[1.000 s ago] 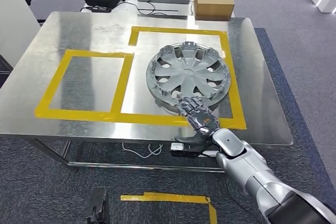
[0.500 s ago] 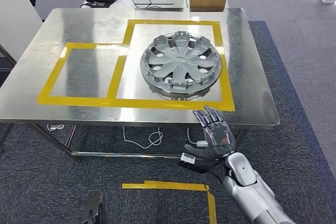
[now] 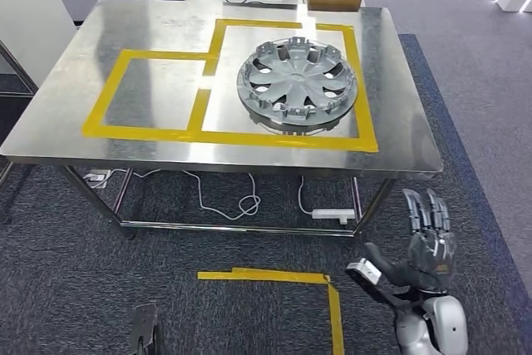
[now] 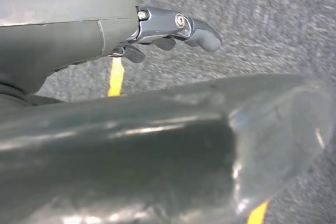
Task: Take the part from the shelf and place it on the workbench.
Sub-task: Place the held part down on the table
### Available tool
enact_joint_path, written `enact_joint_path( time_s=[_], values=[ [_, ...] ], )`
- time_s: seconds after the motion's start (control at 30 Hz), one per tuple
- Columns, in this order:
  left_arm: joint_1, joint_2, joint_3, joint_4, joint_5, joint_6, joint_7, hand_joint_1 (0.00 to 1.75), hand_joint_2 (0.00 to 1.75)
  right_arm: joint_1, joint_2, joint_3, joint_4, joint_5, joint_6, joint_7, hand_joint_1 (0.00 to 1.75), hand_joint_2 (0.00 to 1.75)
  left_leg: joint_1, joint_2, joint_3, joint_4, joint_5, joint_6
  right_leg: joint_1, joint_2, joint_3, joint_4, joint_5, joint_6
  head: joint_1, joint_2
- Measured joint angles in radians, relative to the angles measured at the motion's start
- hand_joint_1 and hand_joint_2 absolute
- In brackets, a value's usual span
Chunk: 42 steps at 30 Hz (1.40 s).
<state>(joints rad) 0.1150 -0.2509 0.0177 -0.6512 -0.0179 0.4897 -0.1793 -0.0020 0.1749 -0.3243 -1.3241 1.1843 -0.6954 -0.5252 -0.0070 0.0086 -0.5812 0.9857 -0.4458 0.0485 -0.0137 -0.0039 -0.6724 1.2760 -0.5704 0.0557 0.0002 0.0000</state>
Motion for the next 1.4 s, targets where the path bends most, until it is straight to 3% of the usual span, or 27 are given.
enact_joint_path(
  time_s=[0.07, 0.1, 0.17, 0.23, 0.27, 0.33, 0.4, 0.43, 0.5, 0.57, 0.63, 0.7, 0.77, 0.8, 0.87, 0.93, 0.97, 1.0, 1.03, 1.07, 1.1, 1.13, 1.2, 1.23, 1.3, 1.33, 1.4],
  values=[
    [0.000, -0.006, 0.010, 0.000, -0.009, 0.006, 0.000, 0.00, 0.00, -0.006, 0.044, -0.106, 0.035, -0.032, 0.000, -0.051, 0.00, 0.00, -0.001, 0.000, -0.028, 0.005, 0.022, -0.008, -0.003, 0.000, 0.103, -0.111, 0.039, -0.001, 0.000, 0.000],
    [0.000, -0.009, 0.015, 0.000, -0.013, 0.007, 0.000, 0.00, 0.00, -0.010, 0.063, -0.153, 0.054, -0.039, 0.000, -0.069, 0.00, 0.00, -0.003, 0.000, -0.038, 0.009, 0.031, -0.013, -0.003, 0.000, 0.168, -0.195, 0.035, -0.004, 0.000, 0.000],
    [-0.001, -0.014, 0.023, -0.001, -0.017, 0.007, 0.001, 0.00, 0.00, -0.017, 0.091, -0.227, 0.088, -0.055, 0.000, -0.085, 0.00, 0.00, -0.005, 0.000, -0.050, 0.014, 0.051, -0.023, -0.001, 0.002, 0.244, -0.310, 0.008, -0.012, 0.000, 0.000],
    [-0.001, -0.016, 0.028, 0.000, -0.021, 0.010, 0.000, 0.00, 0.00, -0.023, 0.109, -0.282, 0.143, -0.081, 0.000, -0.073, 0.00, 0.00, 0.000, 0.001, -0.060, 0.015, 0.065, -0.035, 0.003, 0.003, 0.236, -0.331, 0.011, -0.027, 0.000, 0.000],
    [0.000, -0.017, 0.031, 0.000, -0.023, 0.012, -0.002, 0.00, 0.00, -0.029, 0.113, -0.309, 0.184, -0.092, 0.000, -0.064, 0.00, 0.00, 0.003, 0.000, -0.066, 0.020, 0.053, -0.041, 0.004, 0.002, 0.225, -0.331, 0.021, -0.037, 0.000, 0.000],
    [0.000, -0.018, 0.038, 0.001, -0.026, 0.017, -0.010, 0.00, 0.00, -0.046, 0.116, -0.370, 0.280, -0.104, 0.000, -0.055, 0.00, 0.00, 0.007, -0.002, -0.084, 0.076, -0.026, -0.051, 0.003, -0.002, 0.201, -0.331, 0.044, -0.053, -0.002, 0.000],
    [0.000, -0.018, 0.044, 0.003, -0.026, 0.020, -0.016, 0.00, 0.00, -0.058, 0.116, -0.433, 0.373, -0.114, 0.000, -0.058, 0.00, 0.00, 0.007, -0.003, -0.104, 0.195, -0.130, -0.058, 0.004, -0.004, 0.177, -0.327, 0.067, -0.060, -0.005, 0.000],
    [-0.001, -0.018, 0.047, 0.004, -0.026, 0.020, -0.019, 0.00, 0.00, -0.062, 0.116, -0.461, 0.415, -0.119, 0.000, -0.059, 0.00, 0.00, 0.007, -0.003, -0.108, 0.254, -0.157, -0.059, 0.005, -0.004, 0.163, -0.324, 0.079, -0.060, -0.006, 0.000],
    [-0.002, -0.018, 0.050, 0.007, -0.026, 0.019, -0.022, 0.00, 0.00, -0.074, 0.113, -0.504, 0.492, -0.145, 0.001, -0.058, 0.00, 0.00, 0.007, -0.004, -0.085, 0.300, -0.143, -0.059, 0.006, -0.005, 0.128, -0.312, 0.099, -0.059, -0.006, 0.000],
    [-0.005, -0.018, 0.052, 0.011, -0.025, 0.014, -0.031, 0.00, 0.00, -0.092, 0.099, -0.541, 0.590, -0.214, 0.027, -0.059, 0.00, 0.00, 0.007, -0.004, -0.003, 0.208, -0.089, -0.055, 0.006, -0.003, 0.095, -0.297, 0.113, -0.056, -0.006, 0.000],
    [-0.015, -0.016, 0.052, 0.019, -0.019, 0.005, -0.044, 0.00, 0.00, -0.106, 0.079, -0.583, 0.697, -0.312, 0.092, -0.054, 0.00, 0.00, 0.005, -0.009, 0.093, 0.066, -0.085, -0.048, 0.008, -0.002, 0.074, -0.283, 0.125, -0.047, -0.005, 0.000],
    [-0.026, -0.014, 0.051, 0.034, -0.010, -0.001, -0.055, 0.00, 0.00, -0.111, 0.061, -0.628, 0.782, -0.393, 0.165, -0.030, 0.00, 0.00, 0.002, -0.013, 0.126, 0.003, -0.100, -0.039, 0.009, -0.003, 0.065, -0.279, 0.139, -0.035, -0.005, 0.000],
    [-0.039, -0.010, 0.047, 0.056, 0.000, -0.008, -0.064, 0.00, 0.00, -0.110, 0.046, -0.671, 0.855, -0.439, 0.229, 0.025, 0.00, 0.00, 0.001, -0.011, 0.113, -0.001, -0.086, -0.025, 0.007, -0.001, 0.061, -0.279, 0.150, -0.023, -0.007, 0.000],
    [-0.049, -0.007, 0.043, 0.069, 0.004, -0.012, -0.068, 0.00, 0.00, -0.106, 0.039, -0.691, 0.887, -0.453, 0.256, 0.056, 0.00, 0.00, 0.002, -0.008, 0.103, -0.003, -0.075, -0.016, 0.006, 0.000, 0.054, -0.272, 0.138, -0.018, -0.007, 0.000],
    [-0.069, -0.003, 0.035, 0.094, 0.010, -0.018, -0.074, 0.00, 0.00, -0.098, 0.026, -0.723, 0.942, -0.466, 0.291, 0.105, 0.00, 0.00, 0.003, -0.005, 0.075, -0.007, -0.047, 0.000, 0.004, 0.003, 0.024, -0.204, 0.056, -0.010, -0.002, 0.000],
    [-0.083, 0.002, 0.028, 0.113, 0.014, -0.019, -0.078, 0.00, 0.00, -0.094, 0.020, -0.743, 0.981, -0.469, 0.306, 0.127, 0.00, 0.00, 0.000, -0.002, 0.039, -0.006, -0.020, 0.005, 0.003, 0.003, -0.010, -0.074, -0.043, -0.004, 0.002, 0.000],
    [-0.087, 0.004, 0.025, 0.122, 0.016, -0.019, -0.079, 0.00, 0.00, -0.094, 0.017, -0.750, 0.996, -0.469, 0.310, 0.132, 0.00, 0.00, -0.002, 0.001, 0.022, -0.004, -0.006, 0.005, 0.003, 0.003, -0.017, -0.018, -0.062, -0.002, 0.002, 0.000],
    [-0.091, 0.007, 0.023, 0.130, 0.017, -0.019, -0.081, 0.00, 0.00, -0.093, 0.016, -0.756, 1.009, -0.469, 0.311, 0.135, 0.00, 0.00, -0.003, 0.004, 0.003, -0.003, 0.007, 0.004, 0.002, 0.003, -0.011, 0.015, -0.056, -0.001, 0.002, 0.000],
    [-0.095, 0.009, 0.021, 0.137, 0.018, -0.019, -0.082, 0.00, 0.00, -0.093, 0.014, -0.762, 1.020, -0.469, 0.312, 0.138, 0.00, 0.00, -0.004, 0.006, -0.015, -0.001, 0.020, 0.002, 0.002, 0.003, 0.011, 0.014, -0.030, -0.002, 0.002, 0.000],
    [-0.098, 0.011, 0.020, 0.142, 0.019, -0.019, -0.083, 0.00, 0.00, -0.093, 0.012, -0.766, 1.028, -0.469, 0.312, 0.141, 0.00, 0.00, -0.004, 0.007, -0.032, 0.001, 0.032, 0.000, 0.002, 0.003, 0.052, -0.024, 0.002, -0.003, 0.002, 0.000],
    [-0.101, 0.012, 0.019, 0.147, 0.020, -0.019, -0.084, 0.00, 0.00, -0.094, 0.010, -0.769, 1.034, -0.469, 0.312, 0.142, 0.00, 0.00, -0.005, 0.007, -0.046, 0.003, 0.045, -0.004, 0.002, 0.002, 0.111, -0.093, 0.020, -0.006, 0.002, 0.000],
    [-0.104, 0.014, 0.017, 0.150, 0.020, -0.019, -0.084, 0.00, 0.00, -0.096, 0.008, -0.771, 1.039, -0.468, 0.313, 0.142, 0.00, 0.00, -0.006, 0.006, -0.057, 0.006, 0.056, -0.008, 0.002, 0.003, 0.180, -0.183, 0.020, -0.009, 0.003, 0.000],
    [-0.108, 0.015, 0.014, 0.155, 0.021, -0.019, -0.086, 0.00, 0.00, -0.102, 0.007, -0.773, 1.047, -0.468, 0.313, 0.141, 0.00, 0.00, -0.007, 0.007, -0.069, 0.009, 0.081, -0.018, 0.006, 0.004, 0.267, -0.314, -0.004, -0.018, 0.001, 0.000],
    [-0.110, 0.016, 0.013, 0.157, 0.021, -0.019, -0.086, 0.00, 0.00, -0.103, 0.006, -0.775, 1.050, -0.468, 0.313, 0.141, 0.00, 0.00, -0.006, 0.007, -0.072, 0.007, 0.092, -0.023, 0.010, 0.004, 0.279, -0.341, -0.009, -0.024, 0.001, 0.000],
    [-0.110, 0.018, 0.012, 0.165, 0.021, -0.018, -0.087, 0.00, 0.00, -0.101, 0.004, -0.780, 1.058, -0.468, 0.314, 0.141, 0.00, 0.00, -0.001, 0.005, -0.078, 0.005, 0.099, -0.035, 0.011, 0.001, 0.260, -0.341, 0.008, -0.039, 0.004, 0.000],
    [-0.108, 0.019, 0.011, 0.169, 0.021, -0.018, -0.087, 0.00, 0.00, -0.100, 0.002, -0.782, 1.061, -0.469, 0.313, 0.142, 0.00, 0.00, 0.002, 0.003, -0.085, 0.019, 0.072, -0.040, 0.011, -0.001, 0.247, -0.340, 0.020, -0.048, 0.003, 0.000],
    [-0.105, 0.020, 0.009, 0.174, 0.022, -0.018, -0.087, 0.00, 0.00, -0.098, -0.001, -0.785, 1.065, -0.466, 0.314, 0.151, 0.00, 0.00, 0.004, 0.000, -0.105, 0.105, -0.036, -0.049, 0.011, -0.004, 0.216, -0.340, 0.048, -0.061, 0.000, 0.000]
  ],
)
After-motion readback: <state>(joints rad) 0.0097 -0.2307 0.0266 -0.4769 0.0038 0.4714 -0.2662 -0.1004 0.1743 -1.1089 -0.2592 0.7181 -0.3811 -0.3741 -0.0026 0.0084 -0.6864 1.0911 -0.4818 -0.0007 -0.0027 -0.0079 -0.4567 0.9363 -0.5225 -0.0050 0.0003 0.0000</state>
